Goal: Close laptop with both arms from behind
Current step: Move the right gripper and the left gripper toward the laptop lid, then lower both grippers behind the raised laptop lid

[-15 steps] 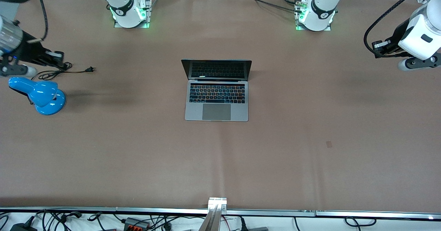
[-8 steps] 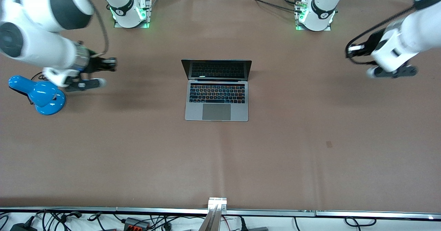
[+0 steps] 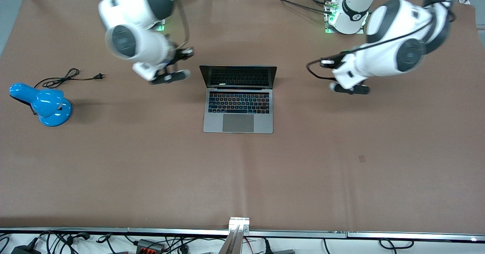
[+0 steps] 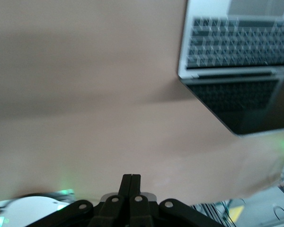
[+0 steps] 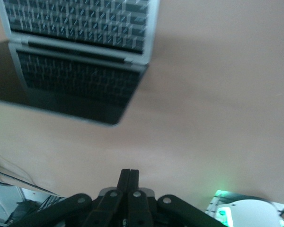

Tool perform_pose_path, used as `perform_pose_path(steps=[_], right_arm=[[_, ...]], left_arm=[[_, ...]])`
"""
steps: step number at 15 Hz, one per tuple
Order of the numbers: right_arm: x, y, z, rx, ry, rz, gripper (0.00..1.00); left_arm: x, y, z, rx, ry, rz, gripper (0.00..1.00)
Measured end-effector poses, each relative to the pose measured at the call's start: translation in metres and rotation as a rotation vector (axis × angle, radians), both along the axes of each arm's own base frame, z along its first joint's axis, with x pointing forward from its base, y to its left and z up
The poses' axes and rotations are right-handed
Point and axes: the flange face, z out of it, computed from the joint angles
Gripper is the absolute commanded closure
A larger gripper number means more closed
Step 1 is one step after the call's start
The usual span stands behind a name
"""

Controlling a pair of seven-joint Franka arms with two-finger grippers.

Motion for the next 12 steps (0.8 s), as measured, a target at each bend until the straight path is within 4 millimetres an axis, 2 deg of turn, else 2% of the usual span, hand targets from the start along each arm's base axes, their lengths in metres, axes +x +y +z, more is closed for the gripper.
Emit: perform_pose_path(steps=[2,5,7,9,12], right_arm=[[-0.026,0.027,-0.021,0.005,-0.018,0.013,1.0],[-0.048,0.039,-0.059,0.001,-0.06,0.014,1.0],[-0.045,0.038,-0.069,0.005,-0.084,-0.004,1.0],[-0.033,0.034,-0.068,0.022,-0.125,-0.035,1.0],[-0.015,0.022,-0.064,0.039,-0.167,-0.084,1.0]], left_arm=[[-0.023,-0.011,-0.013,-0.049,0.02,0.038,1.0],[-0.056,-0.032,-0.023,-0.081,0.001,0.058,1.0],[-0.069,-0.048,-0.034,-0.124,-0.018,0.105,1.0],[-0.08,-0.064,-0.049,-0.145,-0.029,0.128,1.0],[-0.081,-0.078,-0.065,-0.169,-0.034,0.166,1.0]])
